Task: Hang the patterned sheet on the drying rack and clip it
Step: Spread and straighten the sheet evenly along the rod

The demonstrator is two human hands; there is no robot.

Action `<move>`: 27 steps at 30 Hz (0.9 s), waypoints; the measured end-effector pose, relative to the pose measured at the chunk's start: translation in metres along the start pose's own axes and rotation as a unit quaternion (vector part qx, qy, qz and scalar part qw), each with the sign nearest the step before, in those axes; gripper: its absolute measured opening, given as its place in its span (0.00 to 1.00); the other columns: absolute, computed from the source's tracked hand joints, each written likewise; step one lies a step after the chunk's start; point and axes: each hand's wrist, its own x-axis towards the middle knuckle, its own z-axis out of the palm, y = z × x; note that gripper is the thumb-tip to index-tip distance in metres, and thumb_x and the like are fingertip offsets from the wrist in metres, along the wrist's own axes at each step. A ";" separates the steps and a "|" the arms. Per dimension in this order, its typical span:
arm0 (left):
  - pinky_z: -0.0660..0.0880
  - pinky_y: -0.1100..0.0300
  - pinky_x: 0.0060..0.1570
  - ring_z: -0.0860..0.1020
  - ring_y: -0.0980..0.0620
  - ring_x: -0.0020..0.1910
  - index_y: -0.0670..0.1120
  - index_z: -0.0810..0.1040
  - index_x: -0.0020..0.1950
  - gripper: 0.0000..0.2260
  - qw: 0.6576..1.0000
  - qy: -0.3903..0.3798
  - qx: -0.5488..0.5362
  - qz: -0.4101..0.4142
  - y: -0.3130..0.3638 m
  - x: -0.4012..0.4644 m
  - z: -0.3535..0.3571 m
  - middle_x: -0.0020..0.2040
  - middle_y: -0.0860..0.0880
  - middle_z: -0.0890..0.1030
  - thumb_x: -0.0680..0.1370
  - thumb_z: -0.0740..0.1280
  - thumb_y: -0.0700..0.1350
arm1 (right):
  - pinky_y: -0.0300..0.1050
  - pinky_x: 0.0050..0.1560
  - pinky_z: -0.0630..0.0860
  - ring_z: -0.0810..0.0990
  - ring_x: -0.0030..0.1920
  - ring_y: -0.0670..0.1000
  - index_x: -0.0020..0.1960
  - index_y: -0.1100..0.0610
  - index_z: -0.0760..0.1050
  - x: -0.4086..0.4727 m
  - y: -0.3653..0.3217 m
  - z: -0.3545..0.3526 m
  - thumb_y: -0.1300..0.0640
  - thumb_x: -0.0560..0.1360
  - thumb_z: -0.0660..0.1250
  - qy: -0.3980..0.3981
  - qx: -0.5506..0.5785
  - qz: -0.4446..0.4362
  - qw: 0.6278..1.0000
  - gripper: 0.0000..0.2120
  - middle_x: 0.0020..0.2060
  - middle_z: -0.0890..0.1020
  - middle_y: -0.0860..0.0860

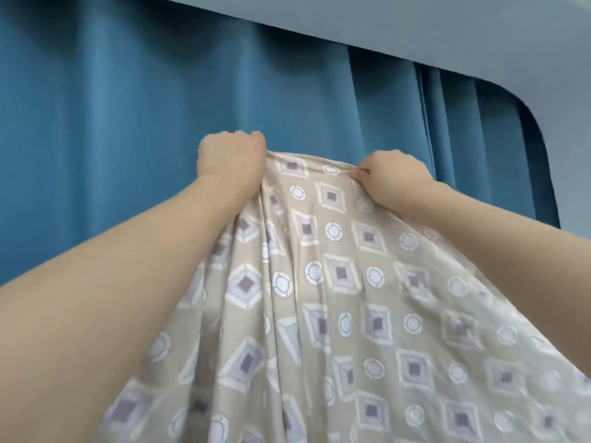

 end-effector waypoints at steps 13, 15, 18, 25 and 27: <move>0.75 0.56 0.45 0.81 0.46 0.45 0.42 0.78 0.50 0.12 0.906 -0.410 -0.103 0.015 0.077 -0.068 -0.024 0.48 0.45 0.81 0.79 0.55 0.42 | 0.42 0.34 0.71 0.74 0.34 0.50 0.42 0.55 0.75 -0.015 0.007 0.097 0.59 0.77 0.65 -0.429 0.163 -0.074 0.885 0.06 0.36 0.77 0.51; 0.71 0.56 0.42 0.76 0.53 0.46 0.50 0.73 0.53 0.11 0.901 -0.384 -0.195 0.047 0.097 -0.106 -0.046 0.51 0.52 0.78 0.81 0.56 0.55 | 0.43 0.38 0.73 0.76 0.40 0.51 0.48 0.54 0.77 -0.023 0.018 0.098 0.56 0.77 0.67 -0.495 0.014 -0.154 0.855 0.02 0.41 0.78 0.49; 0.68 0.57 0.38 0.73 0.54 0.43 0.54 0.67 0.56 0.22 0.905 -0.346 -0.238 0.070 0.126 -0.137 -0.058 0.44 0.56 0.74 0.76 0.54 0.70 | 0.47 0.44 0.77 0.81 0.44 0.54 0.54 0.57 0.79 -0.020 0.036 0.095 0.57 0.72 0.70 -0.564 0.048 -0.141 0.813 0.11 0.48 0.82 0.54; 0.62 0.56 0.31 0.71 0.49 0.38 0.52 0.67 0.43 0.25 0.963 -0.236 -0.112 0.067 0.159 -0.127 -0.028 0.35 0.55 0.72 0.76 0.44 0.71 | 0.47 0.49 0.77 0.81 0.45 0.53 0.59 0.53 0.78 -0.020 0.108 0.068 0.49 0.81 0.59 -0.461 0.198 -0.092 0.860 0.13 0.51 0.84 0.52; 0.64 0.55 0.34 0.74 0.48 0.43 0.52 0.66 0.45 0.24 0.970 -0.204 -0.106 0.076 0.164 -0.127 -0.021 0.39 0.54 0.72 0.77 0.44 0.70 | 0.45 0.51 0.75 0.80 0.47 0.54 0.60 0.48 0.77 -0.025 0.129 0.055 0.39 0.80 0.54 -0.418 0.132 -0.111 0.892 0.20 0.52 0.83 0.49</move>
